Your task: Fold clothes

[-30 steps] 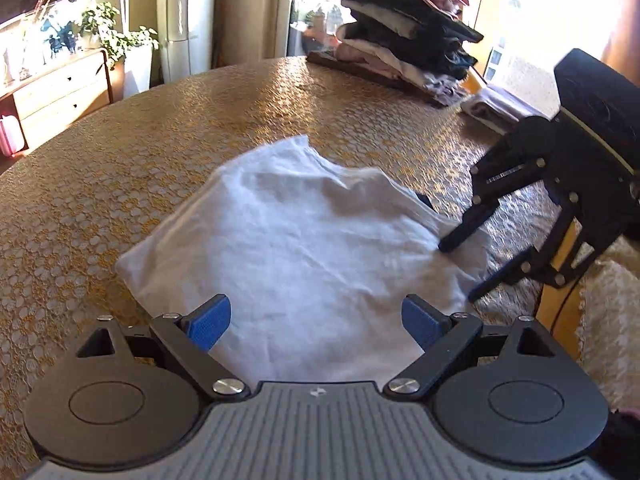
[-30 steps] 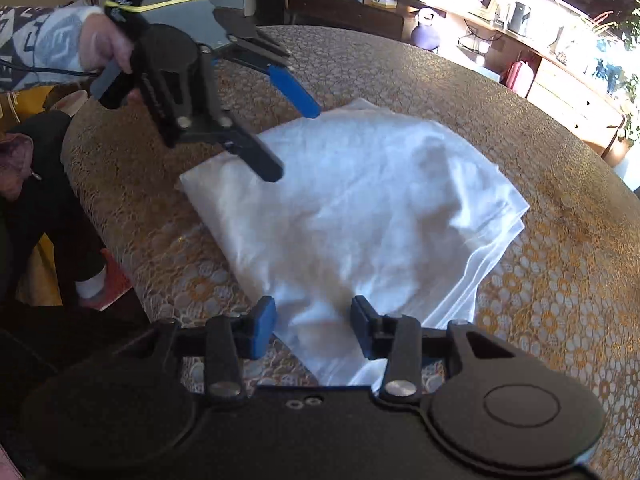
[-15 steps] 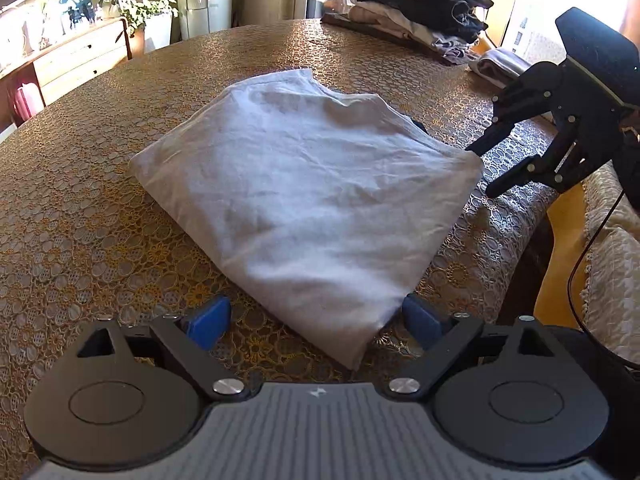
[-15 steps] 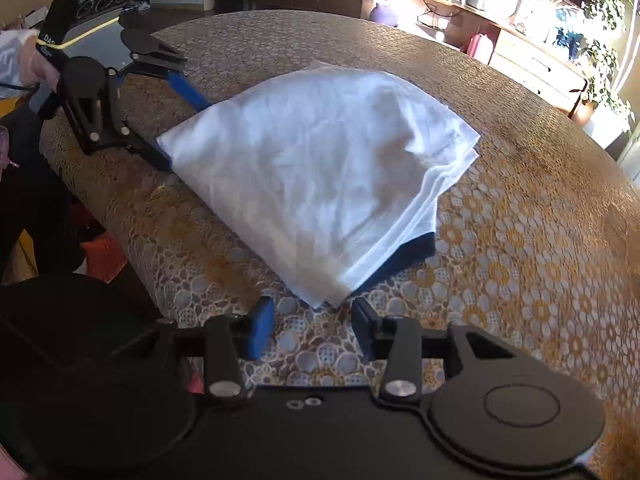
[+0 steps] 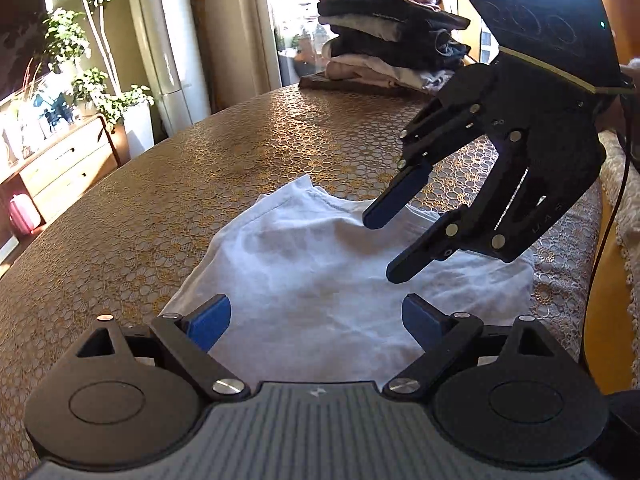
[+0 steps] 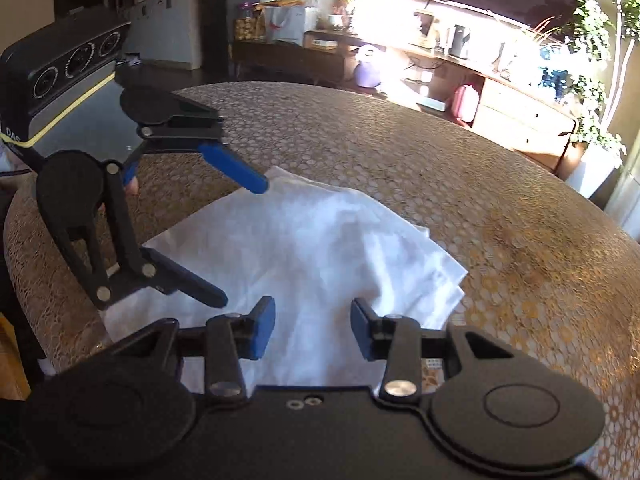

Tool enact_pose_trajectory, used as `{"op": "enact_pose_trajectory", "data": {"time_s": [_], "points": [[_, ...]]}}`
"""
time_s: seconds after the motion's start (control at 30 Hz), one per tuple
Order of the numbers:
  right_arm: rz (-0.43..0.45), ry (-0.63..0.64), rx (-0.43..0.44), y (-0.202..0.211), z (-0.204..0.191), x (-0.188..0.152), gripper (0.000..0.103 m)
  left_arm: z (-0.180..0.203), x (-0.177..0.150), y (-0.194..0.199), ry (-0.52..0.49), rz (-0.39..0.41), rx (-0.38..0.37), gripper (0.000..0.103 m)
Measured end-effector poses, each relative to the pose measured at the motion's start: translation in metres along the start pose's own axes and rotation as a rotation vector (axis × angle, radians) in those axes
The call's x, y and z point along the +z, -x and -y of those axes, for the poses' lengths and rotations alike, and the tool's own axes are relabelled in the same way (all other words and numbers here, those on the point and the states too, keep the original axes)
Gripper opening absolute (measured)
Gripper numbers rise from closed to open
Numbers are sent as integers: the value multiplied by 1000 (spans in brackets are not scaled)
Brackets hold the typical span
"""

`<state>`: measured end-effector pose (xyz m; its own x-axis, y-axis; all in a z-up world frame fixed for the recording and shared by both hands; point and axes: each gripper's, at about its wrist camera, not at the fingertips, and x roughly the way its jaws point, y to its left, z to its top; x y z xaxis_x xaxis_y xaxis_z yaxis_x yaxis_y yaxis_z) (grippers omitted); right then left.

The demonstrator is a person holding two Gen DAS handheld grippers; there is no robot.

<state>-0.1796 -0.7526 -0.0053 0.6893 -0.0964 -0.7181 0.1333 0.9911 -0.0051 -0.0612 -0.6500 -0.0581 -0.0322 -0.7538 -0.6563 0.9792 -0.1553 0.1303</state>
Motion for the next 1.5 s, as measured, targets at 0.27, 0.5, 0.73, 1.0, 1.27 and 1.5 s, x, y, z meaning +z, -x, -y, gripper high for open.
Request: {"op": "enact_pose_trajectory", "data": {"time_s": [0.27, 0.5, 0.73, 1.0, 1.27, 1.5], "points": [[-47, 10, 18, -18, 12, -4, 103, -27, -17, -23, 111, -61, -21, 93], [-77, -48, 8, -6, 22, -14, 103, -32, -27, 13, 156, -102, 44, 93], [-96, -155, 9, 3, 24, -29, 103, -55, -62, 44, 533, -141, -74, 93], [-77, -199, 6, 0, 23, -31, 103, -65, -59, 34, 766, -123, -89, 69], [-48, -249, 28, -4, 27, -32, 103, -76, -62, 27, 918, -137, -48, 32], [-36, -273, -19, -2, 24, -28, 103, -72, -61, 29, 884, -137, -22, 32]]}}
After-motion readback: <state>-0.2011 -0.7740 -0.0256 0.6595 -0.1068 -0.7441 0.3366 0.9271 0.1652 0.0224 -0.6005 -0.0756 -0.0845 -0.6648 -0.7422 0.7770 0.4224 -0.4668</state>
